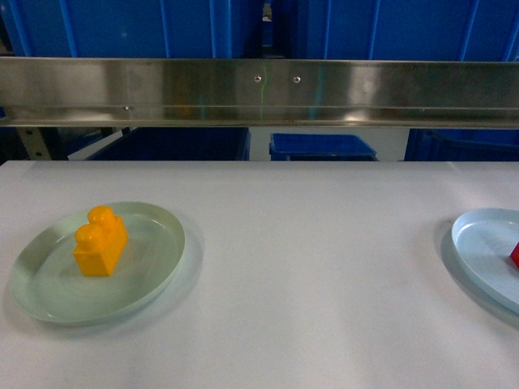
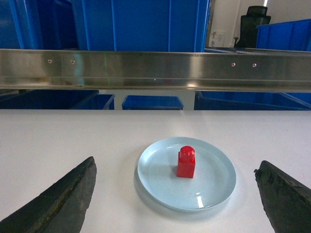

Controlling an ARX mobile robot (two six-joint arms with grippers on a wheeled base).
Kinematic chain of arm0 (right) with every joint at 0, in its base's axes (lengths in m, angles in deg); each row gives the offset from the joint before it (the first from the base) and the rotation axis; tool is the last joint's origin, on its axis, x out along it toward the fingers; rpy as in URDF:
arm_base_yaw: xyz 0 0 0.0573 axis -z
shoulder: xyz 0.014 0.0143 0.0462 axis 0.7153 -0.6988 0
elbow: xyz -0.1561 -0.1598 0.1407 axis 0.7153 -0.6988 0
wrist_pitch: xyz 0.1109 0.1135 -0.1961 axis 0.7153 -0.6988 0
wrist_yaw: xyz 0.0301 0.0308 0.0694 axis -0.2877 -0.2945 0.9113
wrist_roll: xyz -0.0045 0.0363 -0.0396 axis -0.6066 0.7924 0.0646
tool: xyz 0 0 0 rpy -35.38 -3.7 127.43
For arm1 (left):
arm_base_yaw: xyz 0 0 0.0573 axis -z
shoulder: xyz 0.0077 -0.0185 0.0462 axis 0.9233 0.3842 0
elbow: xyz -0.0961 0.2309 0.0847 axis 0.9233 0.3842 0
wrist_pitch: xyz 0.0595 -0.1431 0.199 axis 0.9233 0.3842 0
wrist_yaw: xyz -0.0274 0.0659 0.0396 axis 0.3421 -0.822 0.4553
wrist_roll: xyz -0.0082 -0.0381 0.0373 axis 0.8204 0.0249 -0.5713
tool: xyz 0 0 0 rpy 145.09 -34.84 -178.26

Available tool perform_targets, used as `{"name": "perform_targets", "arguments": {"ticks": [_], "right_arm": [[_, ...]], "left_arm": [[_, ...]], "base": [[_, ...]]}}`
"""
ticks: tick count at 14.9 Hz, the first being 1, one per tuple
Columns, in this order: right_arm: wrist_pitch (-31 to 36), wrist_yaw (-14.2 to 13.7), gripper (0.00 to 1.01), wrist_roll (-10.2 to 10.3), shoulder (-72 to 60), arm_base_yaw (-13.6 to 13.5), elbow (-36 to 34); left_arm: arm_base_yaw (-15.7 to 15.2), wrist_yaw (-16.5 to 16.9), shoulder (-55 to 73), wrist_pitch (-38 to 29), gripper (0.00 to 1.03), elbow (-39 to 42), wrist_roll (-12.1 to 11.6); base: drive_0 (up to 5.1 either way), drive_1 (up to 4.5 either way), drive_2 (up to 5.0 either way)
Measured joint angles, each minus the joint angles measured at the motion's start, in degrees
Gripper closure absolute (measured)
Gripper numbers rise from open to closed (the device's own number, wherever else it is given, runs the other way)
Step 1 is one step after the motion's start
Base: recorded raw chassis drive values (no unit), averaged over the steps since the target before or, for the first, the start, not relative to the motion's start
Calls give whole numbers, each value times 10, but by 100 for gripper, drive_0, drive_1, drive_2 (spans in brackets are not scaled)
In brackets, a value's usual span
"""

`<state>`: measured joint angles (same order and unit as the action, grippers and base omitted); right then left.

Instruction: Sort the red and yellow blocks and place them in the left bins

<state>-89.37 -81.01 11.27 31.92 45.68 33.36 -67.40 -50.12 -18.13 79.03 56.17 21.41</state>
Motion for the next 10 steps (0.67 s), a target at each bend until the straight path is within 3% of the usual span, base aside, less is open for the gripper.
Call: {"name": "perform_targets", "arguments": {"ticks": [10], "right_arm": [[0, 0, 3, 0, 0, 0, 0]], "left_arm": [[0, 0, 0, 0, 5, 0, 0]], "base": [[0, 0, 0]]}}
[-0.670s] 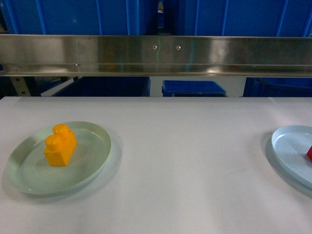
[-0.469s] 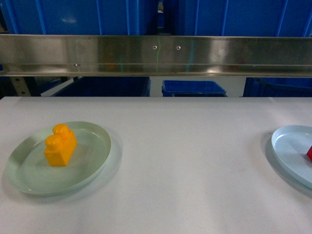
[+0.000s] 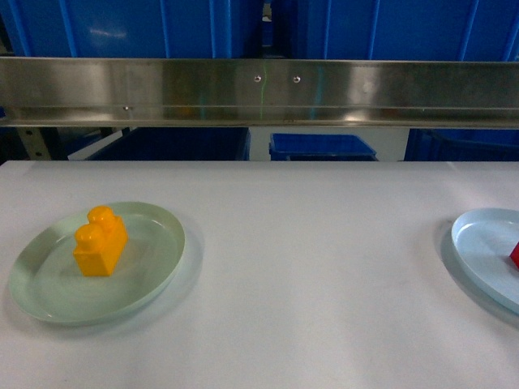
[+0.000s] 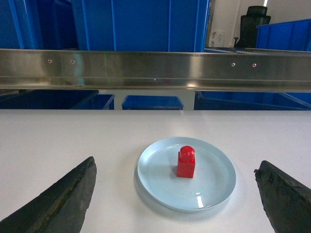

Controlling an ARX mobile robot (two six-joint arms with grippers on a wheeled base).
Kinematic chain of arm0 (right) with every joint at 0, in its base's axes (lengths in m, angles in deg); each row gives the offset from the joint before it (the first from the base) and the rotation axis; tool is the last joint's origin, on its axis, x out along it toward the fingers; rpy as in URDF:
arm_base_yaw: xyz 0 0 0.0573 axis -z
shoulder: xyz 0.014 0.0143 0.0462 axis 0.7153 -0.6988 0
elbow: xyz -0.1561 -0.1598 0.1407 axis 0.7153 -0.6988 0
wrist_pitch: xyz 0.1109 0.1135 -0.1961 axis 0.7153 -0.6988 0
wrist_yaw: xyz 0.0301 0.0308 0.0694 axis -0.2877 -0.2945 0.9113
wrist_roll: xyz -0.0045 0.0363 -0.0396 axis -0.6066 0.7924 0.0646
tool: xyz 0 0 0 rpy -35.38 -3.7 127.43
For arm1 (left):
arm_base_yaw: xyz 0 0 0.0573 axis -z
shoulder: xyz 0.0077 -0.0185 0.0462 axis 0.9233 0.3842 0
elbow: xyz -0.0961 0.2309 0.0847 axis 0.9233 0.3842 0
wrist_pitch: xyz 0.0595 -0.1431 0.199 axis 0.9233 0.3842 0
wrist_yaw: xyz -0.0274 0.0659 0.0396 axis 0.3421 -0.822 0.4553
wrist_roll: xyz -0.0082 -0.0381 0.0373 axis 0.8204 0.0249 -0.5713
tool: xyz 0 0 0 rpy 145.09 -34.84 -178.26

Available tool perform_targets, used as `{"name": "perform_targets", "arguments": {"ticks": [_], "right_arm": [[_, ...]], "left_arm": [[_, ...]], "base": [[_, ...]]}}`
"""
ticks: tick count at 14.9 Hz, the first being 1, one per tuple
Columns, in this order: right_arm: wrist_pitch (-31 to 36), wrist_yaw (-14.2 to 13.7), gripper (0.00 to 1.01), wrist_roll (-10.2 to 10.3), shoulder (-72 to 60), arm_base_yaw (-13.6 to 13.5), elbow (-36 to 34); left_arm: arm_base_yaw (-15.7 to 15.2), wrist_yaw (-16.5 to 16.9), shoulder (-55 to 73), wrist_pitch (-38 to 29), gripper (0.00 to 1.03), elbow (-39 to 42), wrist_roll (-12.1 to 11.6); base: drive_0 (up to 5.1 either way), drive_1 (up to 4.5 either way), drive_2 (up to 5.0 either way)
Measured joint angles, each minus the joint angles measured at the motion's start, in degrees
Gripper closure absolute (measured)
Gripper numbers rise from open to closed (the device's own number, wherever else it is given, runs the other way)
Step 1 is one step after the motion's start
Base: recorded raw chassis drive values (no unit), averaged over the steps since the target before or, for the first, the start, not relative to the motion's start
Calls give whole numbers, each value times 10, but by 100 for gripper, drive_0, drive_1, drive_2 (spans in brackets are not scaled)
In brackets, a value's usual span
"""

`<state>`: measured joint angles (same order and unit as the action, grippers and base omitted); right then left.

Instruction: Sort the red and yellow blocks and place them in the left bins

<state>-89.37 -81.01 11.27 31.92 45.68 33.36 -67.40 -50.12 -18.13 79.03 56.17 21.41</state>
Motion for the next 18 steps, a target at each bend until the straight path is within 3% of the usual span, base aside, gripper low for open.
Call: {"name": "perform_targets", "arguments": {"ticks": [13, 14, 16, 18], "right_arm": [[7, 0, 3, 0, -3, 0, 0], [67, 0, 3, 1, -41, 0, 0], [207, 0, 3, 5, -210, -9, 4], [344, 10, 3, 21, -431, 9, 104]], "left_arm": [[-2, 3, -2, -4, 5, 0, -1], [-27, 26, 8, -4, 5, 0, 2], [-49, 35, 86, -84, 5, 0, 1], [-30, 70, 293, -239, 5, -42, -3]], "base": [[0, 0, 0], [0, 0, 0], [0, 0, 0], [0, 0, 0]]}}
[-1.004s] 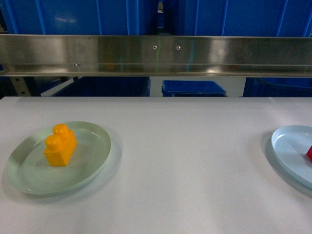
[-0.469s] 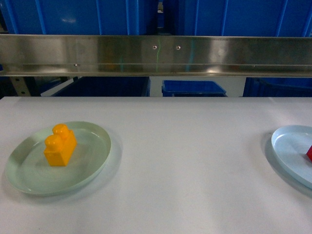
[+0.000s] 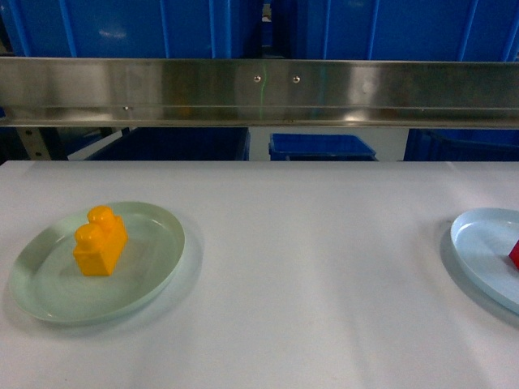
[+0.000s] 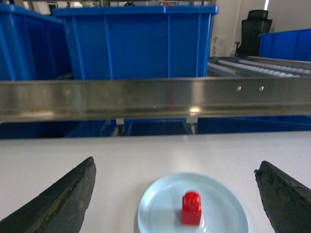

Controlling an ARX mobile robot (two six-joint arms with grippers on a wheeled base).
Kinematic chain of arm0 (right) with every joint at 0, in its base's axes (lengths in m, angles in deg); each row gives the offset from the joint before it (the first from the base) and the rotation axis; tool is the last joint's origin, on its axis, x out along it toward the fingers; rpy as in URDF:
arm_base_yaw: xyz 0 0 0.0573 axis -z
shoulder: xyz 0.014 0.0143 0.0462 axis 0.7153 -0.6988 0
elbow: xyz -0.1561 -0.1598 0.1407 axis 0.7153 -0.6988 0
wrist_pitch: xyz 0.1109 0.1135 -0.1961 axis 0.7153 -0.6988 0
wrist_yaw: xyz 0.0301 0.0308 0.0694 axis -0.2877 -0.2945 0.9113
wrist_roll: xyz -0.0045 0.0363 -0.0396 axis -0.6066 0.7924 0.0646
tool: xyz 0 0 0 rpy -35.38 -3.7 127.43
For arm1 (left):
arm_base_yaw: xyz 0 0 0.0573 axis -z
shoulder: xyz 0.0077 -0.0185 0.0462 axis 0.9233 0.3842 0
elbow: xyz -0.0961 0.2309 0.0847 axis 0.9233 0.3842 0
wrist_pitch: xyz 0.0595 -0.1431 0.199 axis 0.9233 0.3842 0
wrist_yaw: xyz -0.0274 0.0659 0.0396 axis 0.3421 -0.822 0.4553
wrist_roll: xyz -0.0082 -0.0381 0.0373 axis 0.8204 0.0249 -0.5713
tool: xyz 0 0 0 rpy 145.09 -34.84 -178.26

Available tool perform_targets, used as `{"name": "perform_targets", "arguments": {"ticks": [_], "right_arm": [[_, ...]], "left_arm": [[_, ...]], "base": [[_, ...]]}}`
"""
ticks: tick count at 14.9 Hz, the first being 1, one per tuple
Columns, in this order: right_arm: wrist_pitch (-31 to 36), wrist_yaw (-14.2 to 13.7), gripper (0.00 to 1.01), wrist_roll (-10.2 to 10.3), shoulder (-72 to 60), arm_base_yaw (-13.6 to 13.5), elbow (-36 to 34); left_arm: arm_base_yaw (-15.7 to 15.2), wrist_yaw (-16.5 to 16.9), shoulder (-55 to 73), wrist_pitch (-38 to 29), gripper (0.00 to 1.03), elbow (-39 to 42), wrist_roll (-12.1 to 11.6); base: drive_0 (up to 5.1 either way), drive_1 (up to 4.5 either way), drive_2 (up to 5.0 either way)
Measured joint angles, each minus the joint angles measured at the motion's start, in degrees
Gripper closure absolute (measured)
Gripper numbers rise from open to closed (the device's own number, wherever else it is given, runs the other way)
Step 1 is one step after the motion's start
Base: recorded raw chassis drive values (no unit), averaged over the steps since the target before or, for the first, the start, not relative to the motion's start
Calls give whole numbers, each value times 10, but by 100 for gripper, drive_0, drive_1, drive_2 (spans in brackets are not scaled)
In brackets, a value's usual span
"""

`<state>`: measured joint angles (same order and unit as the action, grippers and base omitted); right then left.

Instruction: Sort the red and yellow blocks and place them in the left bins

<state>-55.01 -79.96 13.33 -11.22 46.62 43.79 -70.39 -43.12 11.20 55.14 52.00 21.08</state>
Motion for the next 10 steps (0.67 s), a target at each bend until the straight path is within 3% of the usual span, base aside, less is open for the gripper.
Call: {"name": "perform_targets", "arguments": {"ticks": [1, 2, 4, 6, 9, 10], "right_arm": [[-3, 8, 3, 14, -108, 12, 91], [-31, 19, 3, 20, -183, 15, 158], [-110, 61, 3, 42, -360, 21, 298], [-92, 50, 3, 30, -436, 21, 321], [-54, 7, 3, 15, -487, 20, 288], [-23, 5, 3, 14, -483, 18, 276]], "left_arm": [[2, 23, 99, -57, 5, -69, -1], [2, 43, 185, -62, 5, -148, -1], [6, 49, 358, 4, 5, -259, -2], [21, 42, 438, -27, 5, -254, -14], [27, 12, 520, -144, 5, -180, -27], [28, 9, 523, -180, 5, -156, -27]], "base": [[0, 0, 0], [0, 0, 0], [0, 0, 0], [0, 0, 0], [0, 0, 0], [0, 0, 0]]}}
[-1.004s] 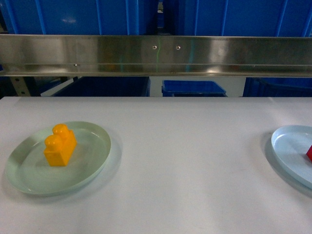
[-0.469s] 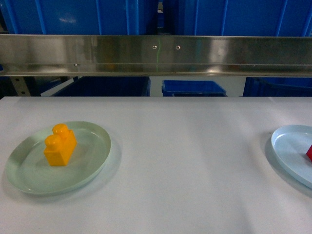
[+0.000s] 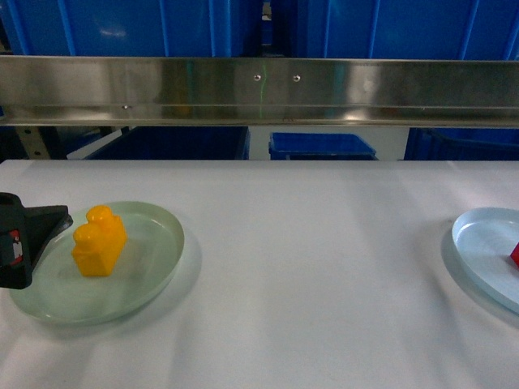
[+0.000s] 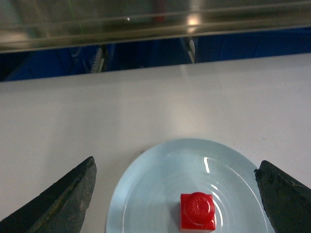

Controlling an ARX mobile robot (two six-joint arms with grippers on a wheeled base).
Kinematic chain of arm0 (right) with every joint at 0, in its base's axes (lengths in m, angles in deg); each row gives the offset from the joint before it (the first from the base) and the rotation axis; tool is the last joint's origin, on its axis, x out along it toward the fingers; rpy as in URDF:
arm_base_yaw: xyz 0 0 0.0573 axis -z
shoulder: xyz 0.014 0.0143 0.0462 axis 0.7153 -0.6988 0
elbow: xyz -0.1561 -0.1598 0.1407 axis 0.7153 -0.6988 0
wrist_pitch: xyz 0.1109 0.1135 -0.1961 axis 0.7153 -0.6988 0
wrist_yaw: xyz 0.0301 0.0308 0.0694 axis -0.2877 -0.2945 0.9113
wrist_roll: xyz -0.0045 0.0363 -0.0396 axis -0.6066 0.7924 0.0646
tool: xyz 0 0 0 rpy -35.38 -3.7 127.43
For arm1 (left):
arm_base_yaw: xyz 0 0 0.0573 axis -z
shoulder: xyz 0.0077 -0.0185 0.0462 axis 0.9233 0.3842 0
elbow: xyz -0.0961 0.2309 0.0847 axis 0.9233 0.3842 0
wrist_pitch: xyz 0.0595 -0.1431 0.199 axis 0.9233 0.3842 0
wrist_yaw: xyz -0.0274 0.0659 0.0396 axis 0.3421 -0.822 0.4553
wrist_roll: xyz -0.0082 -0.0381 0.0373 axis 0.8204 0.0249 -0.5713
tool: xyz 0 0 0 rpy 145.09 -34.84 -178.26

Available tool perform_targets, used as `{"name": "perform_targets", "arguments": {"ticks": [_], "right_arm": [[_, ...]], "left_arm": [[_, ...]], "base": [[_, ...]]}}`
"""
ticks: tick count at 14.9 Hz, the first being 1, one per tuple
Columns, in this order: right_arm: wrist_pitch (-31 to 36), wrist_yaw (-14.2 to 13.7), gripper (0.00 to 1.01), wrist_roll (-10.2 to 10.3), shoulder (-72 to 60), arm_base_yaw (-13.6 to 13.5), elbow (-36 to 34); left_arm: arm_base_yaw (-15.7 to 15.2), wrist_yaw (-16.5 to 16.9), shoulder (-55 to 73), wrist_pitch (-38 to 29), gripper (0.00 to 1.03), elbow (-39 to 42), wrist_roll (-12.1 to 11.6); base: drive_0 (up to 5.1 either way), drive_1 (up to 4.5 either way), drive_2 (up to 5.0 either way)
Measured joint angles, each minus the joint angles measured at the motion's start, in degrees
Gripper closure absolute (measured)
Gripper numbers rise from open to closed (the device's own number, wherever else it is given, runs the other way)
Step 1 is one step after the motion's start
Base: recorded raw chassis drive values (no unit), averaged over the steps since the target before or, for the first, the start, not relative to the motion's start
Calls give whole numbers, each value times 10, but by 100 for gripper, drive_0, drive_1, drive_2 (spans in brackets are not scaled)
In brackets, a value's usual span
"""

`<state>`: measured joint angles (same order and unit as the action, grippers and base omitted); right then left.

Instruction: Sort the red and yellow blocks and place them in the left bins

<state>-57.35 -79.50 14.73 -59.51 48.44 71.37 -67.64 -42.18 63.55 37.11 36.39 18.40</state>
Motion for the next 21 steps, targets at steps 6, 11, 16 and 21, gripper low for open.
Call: {"name": "perform_targets", "arguments": {"ticks": [6, 11, 16, 21], "right_arm": [[19, 3, 3, 0, 25, -8, -8], [-47, 34, 3, -17, -154, -8, 158], [-160, 44, 3, -24, -188, 84, 217], [-179, 73, 3, -5, -197, 65, 216]], "left_arm": [[-11, -13, -33, -37, 5, 1, 15], [-11, -13, -33, -36, 5, 1, 16], [-11, -13, -33, -36, 5, 1, 16], [-12, -13, -33, -37, 5, 1, 16]], "base": [[0, 0, 0], [0, 0, 0], [0, 0, 0], [0, 0, 0]]}}
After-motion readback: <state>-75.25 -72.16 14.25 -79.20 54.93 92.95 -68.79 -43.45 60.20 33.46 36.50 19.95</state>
